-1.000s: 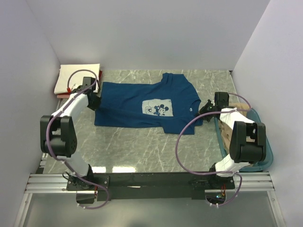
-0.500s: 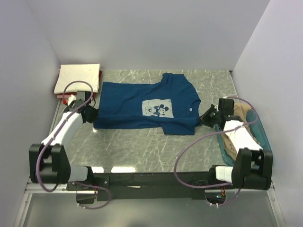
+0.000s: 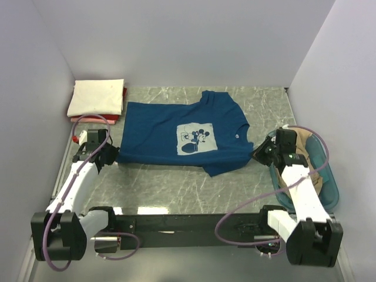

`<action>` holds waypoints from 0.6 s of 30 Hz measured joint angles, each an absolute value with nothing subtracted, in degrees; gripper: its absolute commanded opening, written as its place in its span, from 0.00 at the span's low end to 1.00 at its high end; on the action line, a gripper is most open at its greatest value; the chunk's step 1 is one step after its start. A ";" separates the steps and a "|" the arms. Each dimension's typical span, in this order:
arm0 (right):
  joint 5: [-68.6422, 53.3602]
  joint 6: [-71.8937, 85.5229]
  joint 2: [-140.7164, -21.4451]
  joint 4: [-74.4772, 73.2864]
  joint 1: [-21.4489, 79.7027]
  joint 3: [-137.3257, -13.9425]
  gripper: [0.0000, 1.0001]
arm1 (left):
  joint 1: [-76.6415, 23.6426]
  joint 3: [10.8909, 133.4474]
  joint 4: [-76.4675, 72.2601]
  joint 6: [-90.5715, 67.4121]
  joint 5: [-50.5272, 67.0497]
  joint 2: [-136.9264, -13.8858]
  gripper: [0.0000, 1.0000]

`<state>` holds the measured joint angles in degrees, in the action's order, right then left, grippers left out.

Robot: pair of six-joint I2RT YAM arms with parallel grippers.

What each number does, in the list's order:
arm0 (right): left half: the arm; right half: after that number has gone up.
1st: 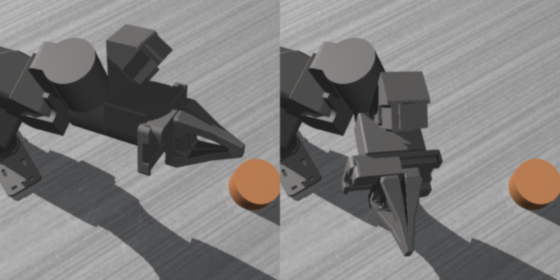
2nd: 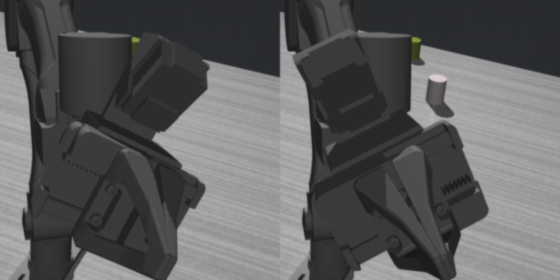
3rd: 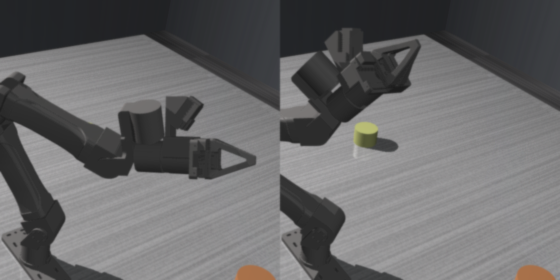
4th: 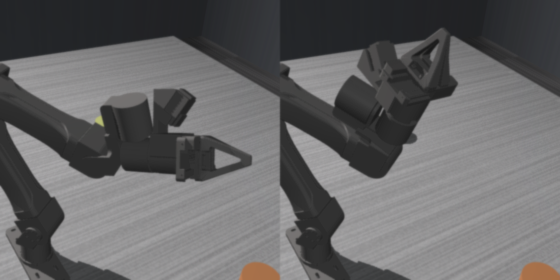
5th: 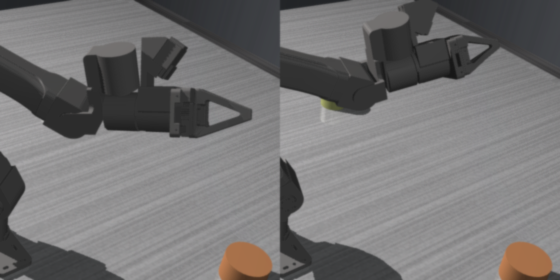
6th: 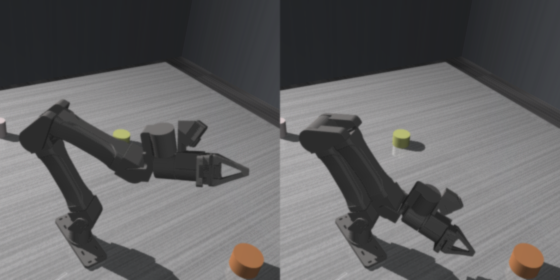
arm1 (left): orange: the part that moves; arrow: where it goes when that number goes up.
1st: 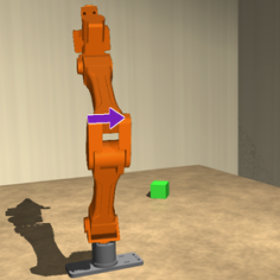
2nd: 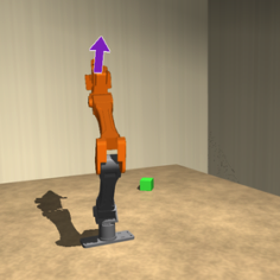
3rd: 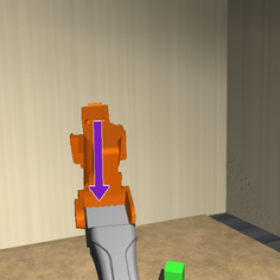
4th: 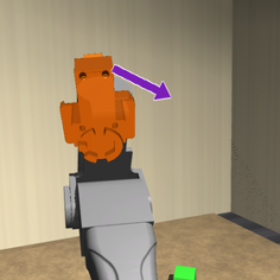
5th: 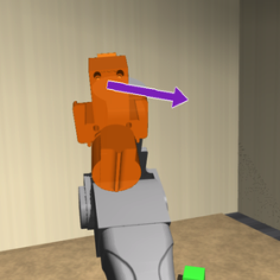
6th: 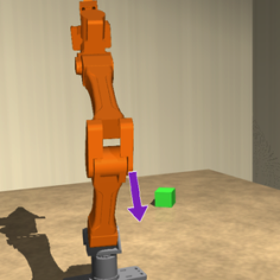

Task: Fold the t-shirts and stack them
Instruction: Flatten the tshirt out

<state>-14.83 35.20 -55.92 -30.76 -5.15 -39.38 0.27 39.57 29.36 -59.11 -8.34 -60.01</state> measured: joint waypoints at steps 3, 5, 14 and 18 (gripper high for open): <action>-14.83 35.59 -63.22 -29.08 -5.15 -40.73 0.29 | 0.95 39.64 27.38 -59.20 -7.05 -63.94 0.01; -14.90 35.86 -70.46 -27.14 -5.15 -42.39 0.39 | 0.99 40.21 26.09 -59.22 -6.17 -68.45 0.01; -12.53 35.46 -76.20 -23.66 -5.02 -42.92 0.54 | 0.99 40.91 23.00 -59.20 -4.36 -74.61 0.01; -10.90 35.27 -69.06 -22.63 -5.02 -37.47 0.54 | 0.99 40.93 22.44 -59.20 -4.29 -74.61 0.01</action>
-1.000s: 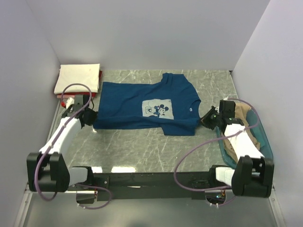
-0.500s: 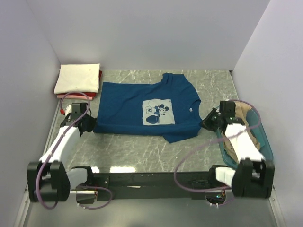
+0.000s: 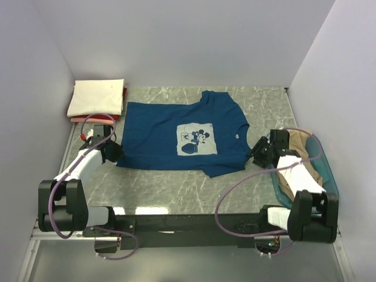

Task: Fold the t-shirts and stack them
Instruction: Flatten the tshirt out

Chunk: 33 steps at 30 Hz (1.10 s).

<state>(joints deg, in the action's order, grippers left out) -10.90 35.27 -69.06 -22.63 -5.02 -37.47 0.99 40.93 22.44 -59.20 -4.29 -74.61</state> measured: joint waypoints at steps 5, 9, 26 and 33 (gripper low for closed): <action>-9.47 35.31 -64.95 -21.76 -4.16 -33.67 0.54 | 0.99 40.95 21.91 -59.18 -4.29 -74.59 0.01; -8.25 35.94 -64.95 -20.25 -1.69 -33.67 0.53 | 0.99 40.95 21.82 -59.18 -4.29 -74.59 0.01; -7.09 41.15 -63.11 -16.62 4.89 -31.44 0.42 | 0.99 40.93 21.67 -59.16 -4.29 -73.82 0.01; -6.63 41.17 -63.00 -17.19 5.06 -31.62 0.00 | 0.99 39.55 22.04 -58.98 -4.43 -72.25 0.01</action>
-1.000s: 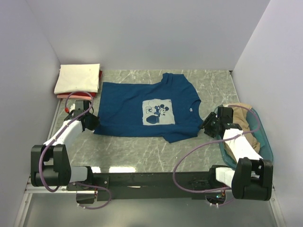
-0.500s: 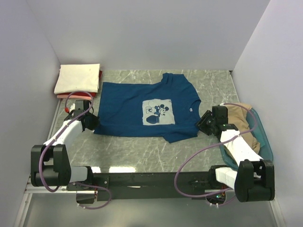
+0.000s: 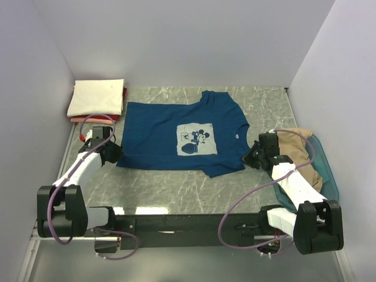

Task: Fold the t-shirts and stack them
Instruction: Flatten the tshirt out

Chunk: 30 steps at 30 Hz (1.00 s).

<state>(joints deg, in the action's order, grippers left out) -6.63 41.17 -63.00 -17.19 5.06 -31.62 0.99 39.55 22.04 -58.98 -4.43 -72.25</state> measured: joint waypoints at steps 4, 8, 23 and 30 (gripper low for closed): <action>-6.15 40.51 -62.65 -21.28 4.84 -35.07 0.00 | 0.99 39.55 23.16 -57.98 -5.17 -69.89 0.01; -6.02 39.22 -59.72 -25.19 3.36 -41.63 0.00 | 0.99 40.07 26.09 -56.97 -6.79 -65.54 0.01; -13.37 39.00 -49.12 -41.43 -3.90 -67.57 0.00 | 3.86 59.53 37.34 -51.27 -10.39 -46.09 0.00; -15.11 40.80 -48.27 -45.93 -4.21 -86.54 0.00 | 3.97 76.58 39.42 -50.24 -10.37 -45.71 0.00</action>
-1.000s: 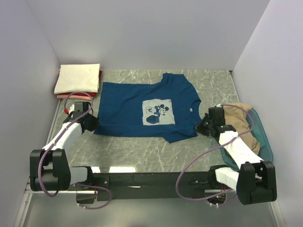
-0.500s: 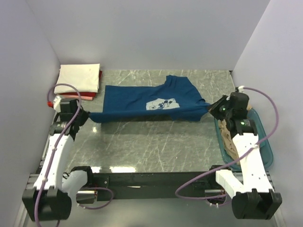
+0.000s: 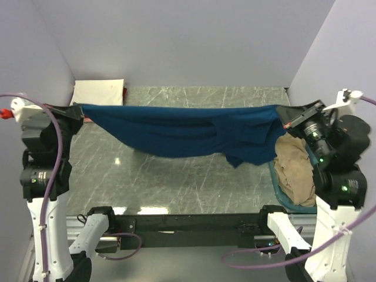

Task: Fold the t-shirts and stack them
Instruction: Flatten the tshirt out

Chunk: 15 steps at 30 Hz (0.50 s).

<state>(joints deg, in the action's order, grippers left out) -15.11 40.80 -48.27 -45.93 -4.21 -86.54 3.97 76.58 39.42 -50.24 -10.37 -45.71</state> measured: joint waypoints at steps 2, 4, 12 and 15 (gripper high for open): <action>-15.64 41.52 -48.40 -46.02 -4.29 -90.94 0.00 | 4.01 80.49 39.13 -50.22 -10.37 -46.63 0.00; -15.94 42.15 -49.19 -45.60 -4.32 -94.28 0.00 | 4.03 84.25 37.95 -50.24 -10.35 -48.60 0.00; -17.58 45.21 -60.49 -36.14 -4.40 -98.30 0.00 | 4.45 90.94 26.74 -50.48 -8.60 -63.57 0.00; -18.98 46.72 -66.26 -30.39 -4.38 -98.43 0.00 | 5.34 95.59 22.26 -50.87 -6.42 -73.28 0.00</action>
<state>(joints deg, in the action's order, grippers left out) -18.98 46.72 -66.26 -30.39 -4.38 -98.43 5.34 95.59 22.26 -50.87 -6.42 -73.28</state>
